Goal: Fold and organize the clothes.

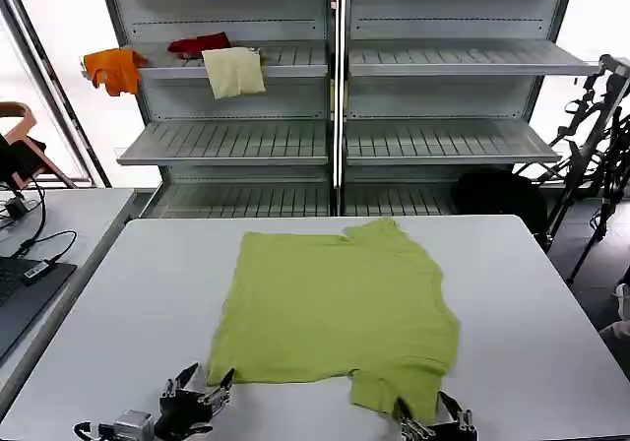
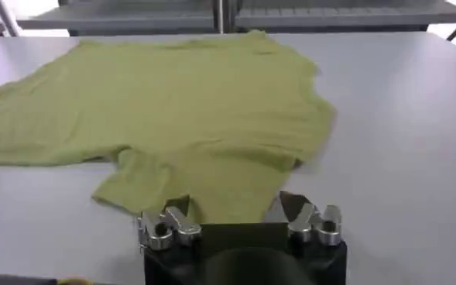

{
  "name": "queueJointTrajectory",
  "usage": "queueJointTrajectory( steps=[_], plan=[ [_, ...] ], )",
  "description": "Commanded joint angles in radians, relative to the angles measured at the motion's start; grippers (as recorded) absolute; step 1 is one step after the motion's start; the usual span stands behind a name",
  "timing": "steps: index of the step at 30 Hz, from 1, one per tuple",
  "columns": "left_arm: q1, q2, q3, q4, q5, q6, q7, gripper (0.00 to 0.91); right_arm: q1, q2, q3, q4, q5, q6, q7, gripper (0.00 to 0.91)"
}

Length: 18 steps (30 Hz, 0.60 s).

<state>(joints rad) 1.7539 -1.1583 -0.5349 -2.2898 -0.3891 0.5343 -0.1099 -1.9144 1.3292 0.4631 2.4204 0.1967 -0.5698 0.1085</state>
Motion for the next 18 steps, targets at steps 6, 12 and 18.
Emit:
queueJointTrajectory(
  steps=[6,12,18],
  plan=[
    [0.015,0.001,0.016,0.005,0.024,0.007,0.018,0.0,-0.002,0.001,-0.019,-0.013,-0.005,-0.007,0.0,0.0],
    [0.014,0.005,0.02,-0.002,0.033,0.015,0.029,0.0,0.0,0.001,-0.014,0.001,-0.003,-0.007,-0.001,0.0],
    [-0.017,-0.009,0.014,-0.011,-0.004,-0.031,0.032,0.0,0.01,0.006,-0.001,0.02,0.02,0.025,-0.002,0.0]
  ],
)
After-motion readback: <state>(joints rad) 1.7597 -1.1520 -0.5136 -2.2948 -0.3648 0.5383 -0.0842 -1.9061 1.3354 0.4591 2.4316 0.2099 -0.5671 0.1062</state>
